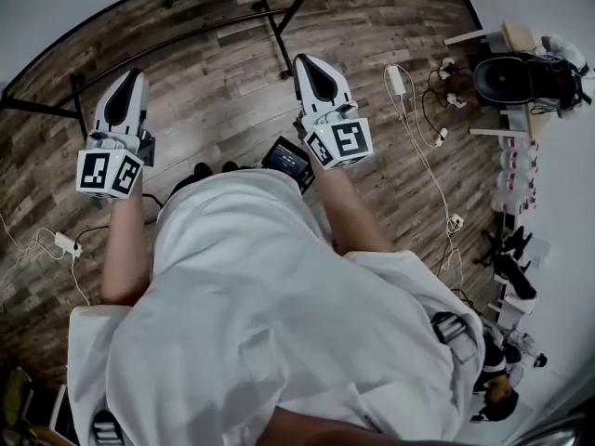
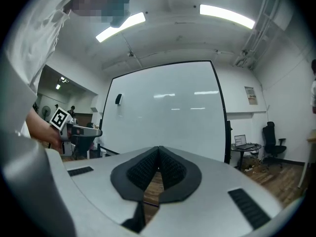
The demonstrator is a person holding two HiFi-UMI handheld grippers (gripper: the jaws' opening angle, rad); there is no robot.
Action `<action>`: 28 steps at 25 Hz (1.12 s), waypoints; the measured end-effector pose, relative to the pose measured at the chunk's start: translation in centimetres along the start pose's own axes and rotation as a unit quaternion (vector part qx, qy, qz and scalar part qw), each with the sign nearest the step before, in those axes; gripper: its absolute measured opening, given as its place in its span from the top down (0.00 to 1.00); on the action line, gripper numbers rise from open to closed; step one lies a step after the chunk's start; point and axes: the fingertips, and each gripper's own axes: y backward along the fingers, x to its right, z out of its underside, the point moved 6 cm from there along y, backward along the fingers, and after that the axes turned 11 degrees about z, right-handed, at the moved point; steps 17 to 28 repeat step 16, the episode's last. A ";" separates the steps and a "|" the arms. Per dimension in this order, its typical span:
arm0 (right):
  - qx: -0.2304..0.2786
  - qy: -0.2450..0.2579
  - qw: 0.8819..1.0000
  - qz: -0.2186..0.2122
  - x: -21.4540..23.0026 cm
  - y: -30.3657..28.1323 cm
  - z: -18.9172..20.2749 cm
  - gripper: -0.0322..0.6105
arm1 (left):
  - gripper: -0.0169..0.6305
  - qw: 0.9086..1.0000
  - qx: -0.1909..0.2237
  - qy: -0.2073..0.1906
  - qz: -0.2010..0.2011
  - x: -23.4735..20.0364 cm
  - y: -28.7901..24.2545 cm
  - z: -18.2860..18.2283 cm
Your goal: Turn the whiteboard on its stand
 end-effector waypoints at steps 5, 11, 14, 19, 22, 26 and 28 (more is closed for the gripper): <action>-0.009 -0.020 1.000 0.007 2.2 1.3 0.8 0.95 | 0.94 1.000 -0.005 -0.019 -0.008 2.3 -1.7 0.0; -0.009 -0.021 1.000 0.008 3.2 2.6 1.7 0.95 | 0.94 1.000 -0.018 -0.013 -0.002 4.1 -2.2 1.2; -0.020 -0.028 0.999 0.017 4.5 3.1 2.6 0.95 | 0.94 1.000 -0.025 -0.013 0.001 5.0 -2.7 2.0; -0.025 -0.031 0.999 0.024 5.4 3.3 3.2 0.95 | 0.94 0.999 -0.029 -0.012 0.002 5.5 -3.2 2.6; -0.025 -0.031 0.999 0.024 5.4 3.3 3.2 0.95 | 0.94 0.999 -0.029 -0.012 0.002 5.5 -3.2 2.6; -0.025 -0.031 0.999 0.024 5.4 3.3 3.2 0.95 | 0.94 0.999 -0.029 -0.012 0.002 5.5 -3.2 2.6; -0.025 -0.031 0.999 0.024 5.4 3.3 3.2 0.95 | 0.94 0.999 -0.029 -0.012 0.002 5.5 -3.2 2.6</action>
